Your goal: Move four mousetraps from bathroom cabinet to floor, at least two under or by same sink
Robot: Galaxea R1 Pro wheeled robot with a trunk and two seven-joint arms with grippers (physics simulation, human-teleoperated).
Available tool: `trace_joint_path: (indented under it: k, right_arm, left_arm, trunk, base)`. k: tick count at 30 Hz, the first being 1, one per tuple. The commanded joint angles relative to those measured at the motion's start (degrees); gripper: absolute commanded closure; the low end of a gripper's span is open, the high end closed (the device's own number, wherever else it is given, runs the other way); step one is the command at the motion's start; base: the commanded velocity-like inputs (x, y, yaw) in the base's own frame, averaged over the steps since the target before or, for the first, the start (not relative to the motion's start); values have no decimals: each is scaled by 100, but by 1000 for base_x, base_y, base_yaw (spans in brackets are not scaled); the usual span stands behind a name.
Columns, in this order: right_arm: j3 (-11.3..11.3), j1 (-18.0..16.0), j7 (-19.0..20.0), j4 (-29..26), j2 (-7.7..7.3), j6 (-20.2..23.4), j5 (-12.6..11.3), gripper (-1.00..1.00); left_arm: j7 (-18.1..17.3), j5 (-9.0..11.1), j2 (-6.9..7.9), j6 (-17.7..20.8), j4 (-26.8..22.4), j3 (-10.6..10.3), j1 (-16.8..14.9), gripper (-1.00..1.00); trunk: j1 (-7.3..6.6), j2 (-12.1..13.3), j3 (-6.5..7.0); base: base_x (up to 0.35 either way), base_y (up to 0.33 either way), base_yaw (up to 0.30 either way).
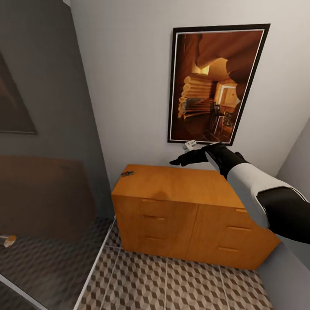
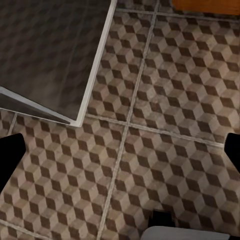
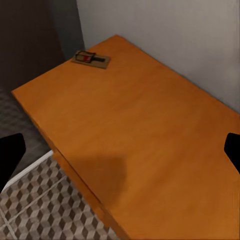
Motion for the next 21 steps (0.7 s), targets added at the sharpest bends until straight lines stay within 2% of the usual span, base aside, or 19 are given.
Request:
trace_joint_path:
  k: [1,4,9,21]
  right_arm:
    - [-10,-3,27,8,10,22,44,-100]
    - [-9,-4,25,47,65,7,76,-100]
    - [-9,-2,15,90,238,-6,112,-100]
    - [-8,-5,12,102,427,-9,122,-100]
  left_arm:
    - [25,0,-4,-22,16,-44,-8,-100]
    - [25,0,-4,-22,16,-44,-8,-100]
    - [25,0,-4,-22,16,-44,-8,-100]
    - [25,0,-4,-22,16,-44,-8,-100]
  trunk:
    - [5,-12,-13]
    - [5,-12,-14]
    - [5,-12,-14]
    - [5,-12,-14]
  base:
    - [140,0,0]
    - [91,0,0]
    - [30,0,0]
    - [4,0,0]
